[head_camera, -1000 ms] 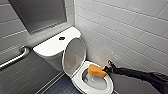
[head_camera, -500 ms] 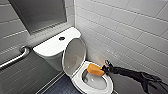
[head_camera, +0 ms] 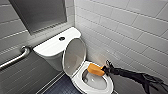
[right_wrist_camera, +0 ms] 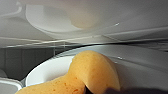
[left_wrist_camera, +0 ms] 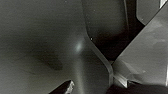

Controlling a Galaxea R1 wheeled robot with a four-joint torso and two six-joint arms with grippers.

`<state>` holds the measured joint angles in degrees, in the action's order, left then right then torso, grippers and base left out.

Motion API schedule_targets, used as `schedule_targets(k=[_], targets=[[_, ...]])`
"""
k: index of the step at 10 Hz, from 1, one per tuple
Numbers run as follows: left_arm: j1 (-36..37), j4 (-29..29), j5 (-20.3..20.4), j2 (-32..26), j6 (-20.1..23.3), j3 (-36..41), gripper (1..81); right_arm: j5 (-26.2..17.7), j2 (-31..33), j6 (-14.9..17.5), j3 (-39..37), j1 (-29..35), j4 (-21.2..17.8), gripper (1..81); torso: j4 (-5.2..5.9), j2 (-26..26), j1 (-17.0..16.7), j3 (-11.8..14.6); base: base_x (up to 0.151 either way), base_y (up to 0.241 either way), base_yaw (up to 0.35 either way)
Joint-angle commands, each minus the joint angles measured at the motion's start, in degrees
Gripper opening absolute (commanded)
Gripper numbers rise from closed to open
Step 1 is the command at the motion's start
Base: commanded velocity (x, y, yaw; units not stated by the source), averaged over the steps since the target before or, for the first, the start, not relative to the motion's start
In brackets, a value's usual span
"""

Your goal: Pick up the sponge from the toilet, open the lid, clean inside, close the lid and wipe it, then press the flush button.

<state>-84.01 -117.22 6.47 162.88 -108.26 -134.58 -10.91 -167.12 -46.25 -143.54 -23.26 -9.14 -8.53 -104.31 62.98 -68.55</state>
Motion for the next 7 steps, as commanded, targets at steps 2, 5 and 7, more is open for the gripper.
schedule_targets(k=[2, 5, 7], targets=[[-0.8, -1.1, -0.4, 0.3, -0.1, 0.3, 81.1, -0.4, 20.1, -4.3, 21.3, -1.7, -0.1, 1.0, 0.0, 0.0, 0.0, 0.0, 0.0, 0.0, 0.0], [-0.8, -1.1, -0.4, 0.3, 0.0, 0.3, 81.1, 2.4, 25.6, -4.5, 25.9, -4.9, -1.1, 1.0, 0.0, 0.0, 0.0, 0.0, 0.0, 0.0, 0.0], [-0.8, -1.2, -0.4, 0.4, 0.0, 0.3, 81.1, 4.6, 30.7, -4.5, 30.6, -7.5, -1.6, 1.0, 0.02, 0.0, 0.0, 0.0, 0.0, 0.0, 0.0]])
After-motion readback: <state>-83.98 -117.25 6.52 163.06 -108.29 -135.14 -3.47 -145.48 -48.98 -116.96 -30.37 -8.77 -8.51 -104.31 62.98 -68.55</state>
